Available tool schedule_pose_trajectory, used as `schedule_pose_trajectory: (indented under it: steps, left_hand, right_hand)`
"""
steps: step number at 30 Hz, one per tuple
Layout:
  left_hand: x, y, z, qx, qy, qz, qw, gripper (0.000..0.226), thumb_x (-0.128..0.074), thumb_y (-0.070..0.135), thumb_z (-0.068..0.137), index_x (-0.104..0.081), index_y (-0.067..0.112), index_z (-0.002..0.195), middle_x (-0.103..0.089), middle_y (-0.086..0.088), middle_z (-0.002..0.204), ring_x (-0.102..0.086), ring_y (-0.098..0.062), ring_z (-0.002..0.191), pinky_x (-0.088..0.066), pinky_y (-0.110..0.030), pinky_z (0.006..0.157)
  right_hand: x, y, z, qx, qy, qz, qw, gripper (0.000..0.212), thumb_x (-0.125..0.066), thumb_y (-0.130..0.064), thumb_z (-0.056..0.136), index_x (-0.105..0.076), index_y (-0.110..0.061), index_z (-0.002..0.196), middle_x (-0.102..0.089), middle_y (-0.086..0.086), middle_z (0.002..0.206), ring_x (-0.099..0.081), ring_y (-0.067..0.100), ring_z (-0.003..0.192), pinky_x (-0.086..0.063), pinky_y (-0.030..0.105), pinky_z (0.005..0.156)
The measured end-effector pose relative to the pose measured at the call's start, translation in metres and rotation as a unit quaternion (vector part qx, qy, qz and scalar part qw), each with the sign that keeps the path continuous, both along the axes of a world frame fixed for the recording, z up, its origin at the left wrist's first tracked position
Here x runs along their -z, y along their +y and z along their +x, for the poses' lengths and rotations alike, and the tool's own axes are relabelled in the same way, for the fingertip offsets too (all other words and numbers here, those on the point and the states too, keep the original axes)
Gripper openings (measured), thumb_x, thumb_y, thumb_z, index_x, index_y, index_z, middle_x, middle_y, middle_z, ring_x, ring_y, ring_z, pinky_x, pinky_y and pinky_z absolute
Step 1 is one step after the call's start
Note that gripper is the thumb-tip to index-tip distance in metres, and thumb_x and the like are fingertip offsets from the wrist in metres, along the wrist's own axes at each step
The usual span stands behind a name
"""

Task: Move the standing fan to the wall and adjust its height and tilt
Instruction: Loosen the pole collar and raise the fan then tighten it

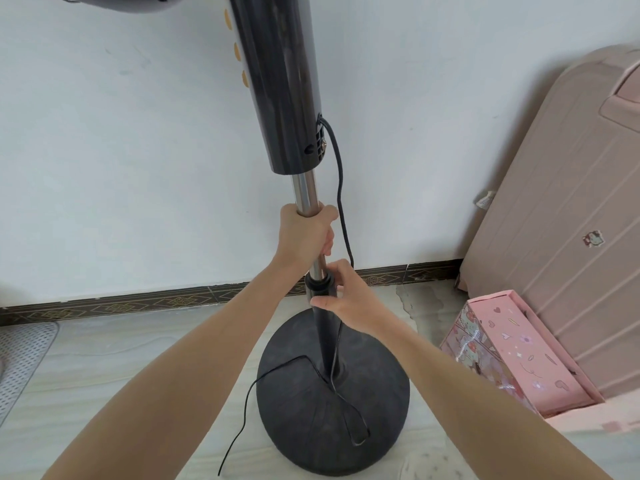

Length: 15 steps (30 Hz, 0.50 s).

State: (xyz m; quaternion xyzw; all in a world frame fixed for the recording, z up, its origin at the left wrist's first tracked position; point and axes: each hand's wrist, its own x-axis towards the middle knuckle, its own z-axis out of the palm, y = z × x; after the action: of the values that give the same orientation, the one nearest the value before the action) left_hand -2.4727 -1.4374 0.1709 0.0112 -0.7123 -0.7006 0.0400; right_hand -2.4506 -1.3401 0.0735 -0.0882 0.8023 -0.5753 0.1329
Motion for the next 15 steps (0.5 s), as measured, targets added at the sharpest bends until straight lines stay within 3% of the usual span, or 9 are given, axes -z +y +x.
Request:
schedule_pose_trajectory:
  steps: [2,4,8,11,15]
  left_hand:
    - [0.000,0.001,0.000,-0.014,0.001,-0.007,1.000,0.042,-0.051,-0.001,0.078,-0.032,0.015,0.045,-0.030,0.005,0.032,-0.029,-0.017,0.036,-0.034,-0.026,0.043]
    - [-0.001,0.001,0.000,-0.022,0.002,-0.011,1.000,0.040,-0.051,-0.001,0.078,-0.031,0.014,0.047,-0.030,0.005,0.032,-0.029,-0.017,0.037,-0.034,-0.028,0.046]
    - [-0.002,0.001,-0.004,-0.017,0.003,-0.016,1.000,0.040,-0.051,-0.002,0.078,-0.030,0.014,0.047,-0.029,0.003,0.034,-0.028,-0.018,0.037,-0.033,-0.028,0.045]
    - [-0.002,0.000,-0.005,-0.008,-0.001,-0.014,1.000,0.041,-0.050,-0.003,0.077,-0.030,0.014,0.046,-0.029,0.004,0.034,-0.027,-0.017,0.037,-0.031,-0.026,0.044]
    - [0.000,0.001,-0.005,-0.015,-0.004,-0.010,1.000,0.039,-0.050,-0.002,0.077,-0.030,0.014,0.048,-0.029,0.005,0.033,-0.027,-0.018,0.038,-0.031,-0.026,0.044]
  right_hand:
    - [0.007,-0.004,0.001,0.048,0.023,0.018,0.998,0.046,-0.077,-0.019,0.071,-0.043,-0.014,0.103,-0.057,0.003,0.105,-0.055,0.015,0.093,-0.039,0.018,0.073]
    - [0.012,-0.007,0.001,0.075,0.034,0.025,0.996,0.050,-0.079,-0.024,0.069,-0.042,-0.016,0.102,-0.054,0.002,0.105,-0.053,0.016,0.093,-0.039,0.018,0.072]
    - [0.012,-0.009,0.003,0.062,0.068,0.038,0.995,0.067,-0.075,-0.028,0.073,-0.037,-0.024,0.128,-0.043,-0.002,0.119,-0.046,0.014,0.108,-0.039,0.027,0.096]
    - [0.008,-0.004,0.009,0.030,0.074,0.062,0.995,0.051,-0.069,-0.024,0.079,-0.046,-0.026,0.125,-0.042,0.001,0.112,-0.048,0.014,0.104,-0.042,0.029,0.099]
    - [0.010,0.016,0.028,0.089,0.078,0.001,0.993,0.025,-0.062,-0.012,0.083,-0.056,-0.019,0.106,-0.049,0.001,0.107,-0.055,0.007,0.094,-0.051,0.030,0.091]
